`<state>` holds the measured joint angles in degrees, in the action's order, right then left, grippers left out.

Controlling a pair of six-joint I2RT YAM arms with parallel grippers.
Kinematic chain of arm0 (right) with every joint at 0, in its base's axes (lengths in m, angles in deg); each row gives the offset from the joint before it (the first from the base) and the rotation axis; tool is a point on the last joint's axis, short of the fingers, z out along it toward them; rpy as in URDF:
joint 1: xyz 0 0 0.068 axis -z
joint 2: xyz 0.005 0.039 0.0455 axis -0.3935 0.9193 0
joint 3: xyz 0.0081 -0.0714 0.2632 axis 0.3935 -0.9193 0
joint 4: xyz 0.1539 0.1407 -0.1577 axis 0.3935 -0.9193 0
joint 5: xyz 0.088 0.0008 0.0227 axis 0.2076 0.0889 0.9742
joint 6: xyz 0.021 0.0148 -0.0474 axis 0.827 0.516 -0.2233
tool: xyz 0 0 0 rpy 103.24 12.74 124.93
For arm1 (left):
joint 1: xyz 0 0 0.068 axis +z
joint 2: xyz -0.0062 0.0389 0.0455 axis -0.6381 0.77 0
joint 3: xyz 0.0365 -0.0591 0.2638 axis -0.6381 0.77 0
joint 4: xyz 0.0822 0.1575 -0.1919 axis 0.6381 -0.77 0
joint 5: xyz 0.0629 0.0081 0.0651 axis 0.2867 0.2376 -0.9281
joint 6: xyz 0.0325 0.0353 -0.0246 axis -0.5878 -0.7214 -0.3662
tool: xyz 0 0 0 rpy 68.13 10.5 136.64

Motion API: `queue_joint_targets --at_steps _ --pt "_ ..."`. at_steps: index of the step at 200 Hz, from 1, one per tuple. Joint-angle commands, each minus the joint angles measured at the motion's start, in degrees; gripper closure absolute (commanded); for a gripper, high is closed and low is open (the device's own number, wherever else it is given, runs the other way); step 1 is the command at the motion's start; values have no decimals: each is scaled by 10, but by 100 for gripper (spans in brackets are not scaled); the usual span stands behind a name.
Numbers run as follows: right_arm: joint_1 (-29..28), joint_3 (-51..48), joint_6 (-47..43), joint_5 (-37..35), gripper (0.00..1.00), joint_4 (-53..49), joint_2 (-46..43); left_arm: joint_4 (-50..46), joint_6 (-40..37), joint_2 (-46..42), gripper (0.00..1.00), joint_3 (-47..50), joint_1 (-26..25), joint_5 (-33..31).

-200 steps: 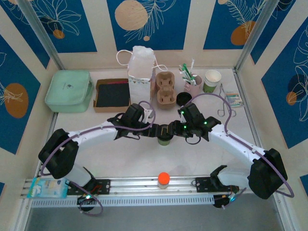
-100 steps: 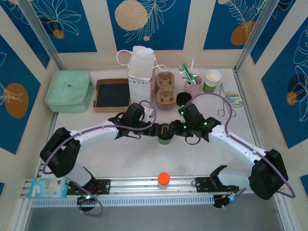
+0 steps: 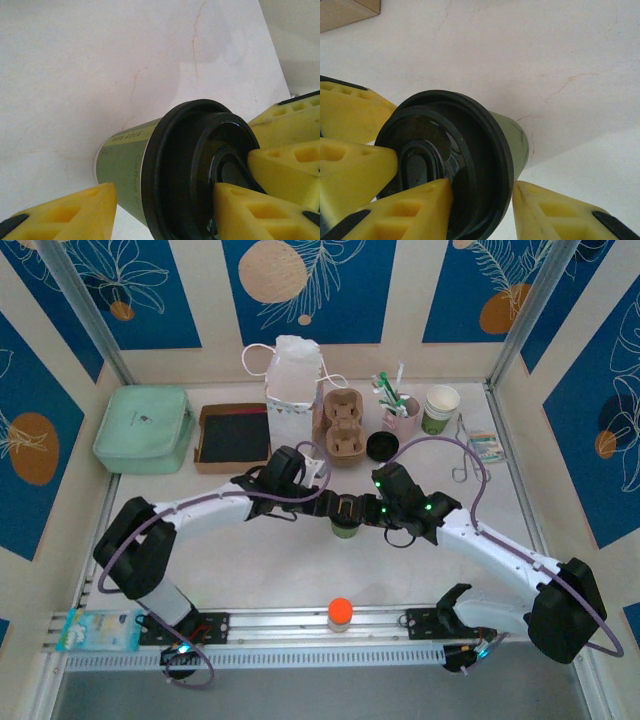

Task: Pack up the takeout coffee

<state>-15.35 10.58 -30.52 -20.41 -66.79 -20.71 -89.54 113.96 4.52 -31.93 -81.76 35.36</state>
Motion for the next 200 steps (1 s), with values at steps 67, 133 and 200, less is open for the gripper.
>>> queue_joint_targets --at_steps 67,133,200 --pt "-9 19 -29 -8 59 -132 18 -104 -31 24 33 -16 11 -65" --pt "4 111 -83 -13 37 -157 38 -143 -45 25 20 -103 30 -51" --pt "4 206 -119 -44 23 -223 75 -189 -68 -2 11 -180 35 -21"
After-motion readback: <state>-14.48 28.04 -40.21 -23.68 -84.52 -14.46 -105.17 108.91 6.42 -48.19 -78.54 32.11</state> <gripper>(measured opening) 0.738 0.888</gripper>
